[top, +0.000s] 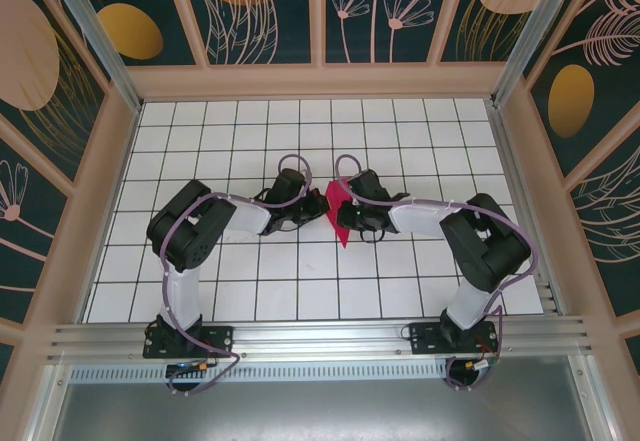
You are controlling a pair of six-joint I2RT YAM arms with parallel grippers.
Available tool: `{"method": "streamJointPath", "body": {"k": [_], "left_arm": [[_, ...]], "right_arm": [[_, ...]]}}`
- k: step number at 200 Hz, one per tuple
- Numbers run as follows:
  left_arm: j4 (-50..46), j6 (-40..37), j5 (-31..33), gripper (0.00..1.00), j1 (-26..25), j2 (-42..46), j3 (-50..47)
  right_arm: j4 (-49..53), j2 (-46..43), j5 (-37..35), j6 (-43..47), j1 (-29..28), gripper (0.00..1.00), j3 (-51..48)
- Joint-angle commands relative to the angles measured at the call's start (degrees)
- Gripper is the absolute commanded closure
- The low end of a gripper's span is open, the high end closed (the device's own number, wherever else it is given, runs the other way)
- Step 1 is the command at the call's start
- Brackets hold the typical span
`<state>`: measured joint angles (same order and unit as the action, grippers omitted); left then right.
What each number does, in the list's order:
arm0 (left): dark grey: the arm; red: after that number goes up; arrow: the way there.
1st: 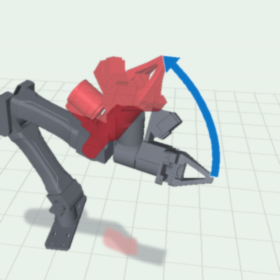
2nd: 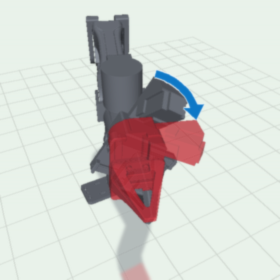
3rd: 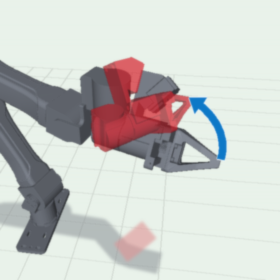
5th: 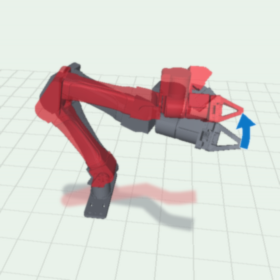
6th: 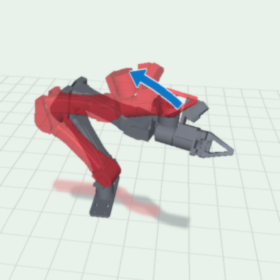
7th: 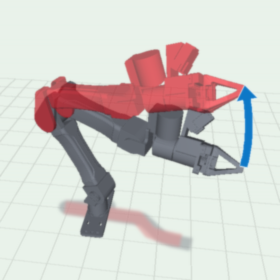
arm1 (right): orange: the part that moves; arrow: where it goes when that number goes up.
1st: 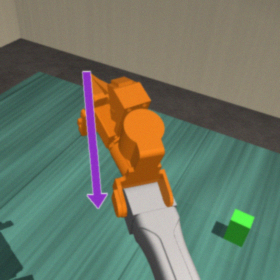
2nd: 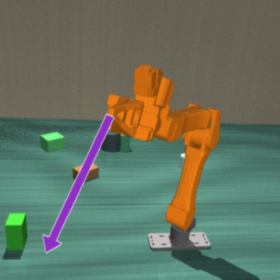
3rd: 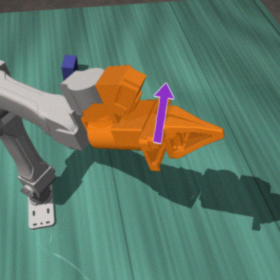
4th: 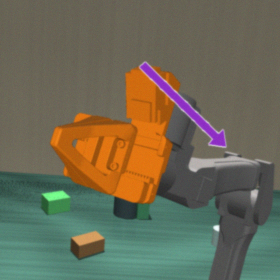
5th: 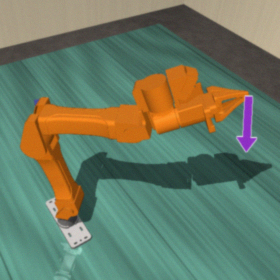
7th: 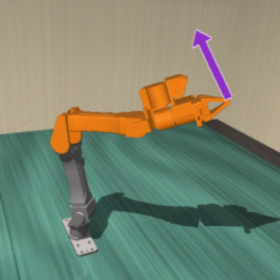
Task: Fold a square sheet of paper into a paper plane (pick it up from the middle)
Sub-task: Move the paper plane to the center of the table.
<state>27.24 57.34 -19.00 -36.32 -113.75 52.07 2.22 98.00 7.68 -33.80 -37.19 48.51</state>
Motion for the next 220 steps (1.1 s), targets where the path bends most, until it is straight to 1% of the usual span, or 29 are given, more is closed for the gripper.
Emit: {"method": "streamJointPath", "body": {"k": [1,8,14,26,52,75,113,121,125,146,159,183,195,220], "left_arm": [[-3.9,-0.03,1.17,1.0,0.45,-2.01,-1.14],[-4.17,-0.12,1.16,1.0,0.45,-1.7,-0.88],[-4.49,-0.19,1.16,0.98,0.41,-1.27,-0.76],[-5.71,-0.53,0.93,0.9,0.67,-0.01,-0.07],[-7.47,-1.63,0.46,0.67,2.99,4.68,0.49],[-10.3,-3.47,1.6,0.51,5.98,9.08,0.79],[-15.9,-5.49,7.38,0.4,10.13,14.99,-0.78],[-16.82,-5.82,8.98,0.38,10.66,15.17,-1.21],[-17.45,-6.0,9.94,0.37,10.8,17.02,-1.32],[-19.79,-7.06,14.44,0.3,10.97,19.23,-1.86],[-21.2,-7.07,17.09,0.27,11.0,20.0,-1.96],[-22.58,-6.55,20.95,0.21,11.0,21.0,-2.65],[-22.68,-6.3,21.87,0.18,11.09,21.36,-2.98],[-23.1,-6.22,22.26,0.15,11.09,21.38,-3.11]], "right_arm": [[2.33,0.03,-2.31,-0.48,-0.19,0.89,1.84],[2.63,0.23,-2.63,-0.48,-0.29,0.92,2.08],[3.05,0.4,-3.13,-0.61,-0.33,0.95,2.44],[4.31,0.48,-4.27,-0.54,-0.4,1.0,3.3],[7.91,-0.43,-8.26,0.24,-0.6,1.0,5.56],[10.75,-0.45,-11.96,2.42,-0.6,1.0,7.87],[11.17,2.72,-15.12,5.31,-0.52,1.0,10.98],[10.91,3.52,-15.57,5.56,-0.49,1.0,11.61],[10.82,3.94,-15.71,5.78,-0.51,1.0,12.02],[11.18,6.55,-17.76,5.9,-0.45,1.0,14.5],[12.16,8.54,-19.46,4.46,-0.51,1.0,16.37],[12.05,11.06,-20.47,1.54,-0.64,0.99,18.02],[11.75,11.96,-20.88,0.62,-0.69,0.98,18.49],[12.02,13.34,-22.03,-0.33,-1.13,0.94,19.46]]}}
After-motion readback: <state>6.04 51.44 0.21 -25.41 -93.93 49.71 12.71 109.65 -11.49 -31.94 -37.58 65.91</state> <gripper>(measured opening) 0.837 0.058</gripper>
